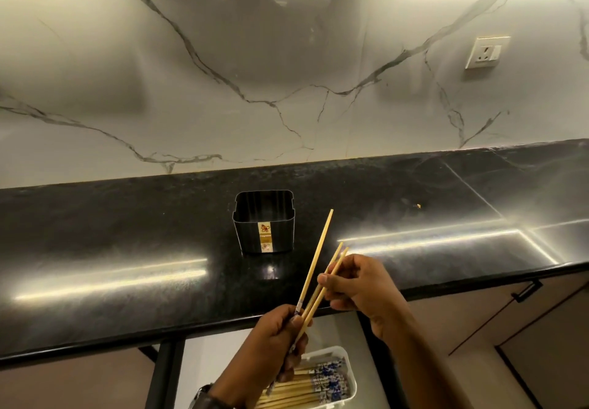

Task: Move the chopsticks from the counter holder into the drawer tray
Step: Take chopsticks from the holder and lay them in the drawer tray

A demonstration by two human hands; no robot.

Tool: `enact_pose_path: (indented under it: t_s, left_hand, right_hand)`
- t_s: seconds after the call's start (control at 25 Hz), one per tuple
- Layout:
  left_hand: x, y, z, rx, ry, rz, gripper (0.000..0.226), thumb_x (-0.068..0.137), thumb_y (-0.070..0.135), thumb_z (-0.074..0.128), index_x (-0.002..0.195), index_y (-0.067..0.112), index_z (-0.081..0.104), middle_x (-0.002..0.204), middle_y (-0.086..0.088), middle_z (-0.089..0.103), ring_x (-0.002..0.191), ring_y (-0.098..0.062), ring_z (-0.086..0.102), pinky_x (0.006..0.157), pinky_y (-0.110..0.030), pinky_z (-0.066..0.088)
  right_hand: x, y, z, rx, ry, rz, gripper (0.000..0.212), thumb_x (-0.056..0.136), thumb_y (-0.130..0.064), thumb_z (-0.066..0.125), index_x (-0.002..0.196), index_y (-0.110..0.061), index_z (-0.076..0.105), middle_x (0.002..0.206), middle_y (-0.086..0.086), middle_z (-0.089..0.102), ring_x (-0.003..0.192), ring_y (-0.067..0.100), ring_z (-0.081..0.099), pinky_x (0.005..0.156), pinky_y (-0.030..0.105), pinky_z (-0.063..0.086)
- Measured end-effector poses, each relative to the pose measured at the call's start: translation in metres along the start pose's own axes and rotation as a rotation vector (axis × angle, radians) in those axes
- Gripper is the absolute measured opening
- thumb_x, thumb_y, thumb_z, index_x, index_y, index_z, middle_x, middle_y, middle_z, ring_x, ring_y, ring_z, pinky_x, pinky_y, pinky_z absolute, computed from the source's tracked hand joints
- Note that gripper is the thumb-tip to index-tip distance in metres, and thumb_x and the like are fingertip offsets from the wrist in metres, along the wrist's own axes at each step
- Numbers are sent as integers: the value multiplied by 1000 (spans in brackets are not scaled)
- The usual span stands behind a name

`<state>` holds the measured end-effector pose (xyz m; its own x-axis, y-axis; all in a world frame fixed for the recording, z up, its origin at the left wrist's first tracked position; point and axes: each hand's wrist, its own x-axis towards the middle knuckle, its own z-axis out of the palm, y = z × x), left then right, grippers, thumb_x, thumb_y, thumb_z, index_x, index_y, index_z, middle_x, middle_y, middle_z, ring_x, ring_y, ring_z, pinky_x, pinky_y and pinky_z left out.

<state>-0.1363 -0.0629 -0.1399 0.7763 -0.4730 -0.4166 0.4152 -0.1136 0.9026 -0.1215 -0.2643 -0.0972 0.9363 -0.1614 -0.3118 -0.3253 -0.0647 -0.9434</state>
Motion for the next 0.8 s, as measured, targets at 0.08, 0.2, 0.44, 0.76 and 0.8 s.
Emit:
enact_pose_path:
  t_s: [0.08,0.2,0.44,0.76,0.8]
  left_hand:
    - [0,-1,-2,-12,15,-12,24,106,21,41,109,7,61,69,-6,58,48,-12,44,42,-25,35]
    - [-1,-1,-1,3,8,-21,24,106,21,42,110,8,62,70,-6,63,48,-13,46,42,-25,37]
    - [-3,0,-7,80,-21,4,25,106,19,42,109,6,64,73,-6,69,48,-15,53,42,-26,45]
    - [5,-11,-11,14,-4,-69,32,107,20,36,103,3,63,63,-1,54,47,-9,41,43,-23,34]
    - [7,-12,-11,44,-3,-45,32,107,19,35,104,4,63,64,-1,54,48,-10,42,44,-24,37]
  right_hand:
    - [4,10,6,151,75,28,39,79,-7,83,111,-11,60,94,17,77,80,26,80,67,38,65]
    - [8,18,13,256,9,34,27,87,-3,75,111,-7,64,95,19,79,83,30,80,67,36,64]
    - [17,10,9,414,127,-67,15,94,-3,66,108,1,69,93,18,80,86,32,79,73,38,65]
    - [16,-8,5,276,-117,-157,21,93,-5,68,114,-3,67,99,15,81,93,29,79,79,39,64]
    - [16,-10,5,220,-152,-158,19,93,-4,68,112,-3,68,97,15,81,92,28,79,79,39,64]
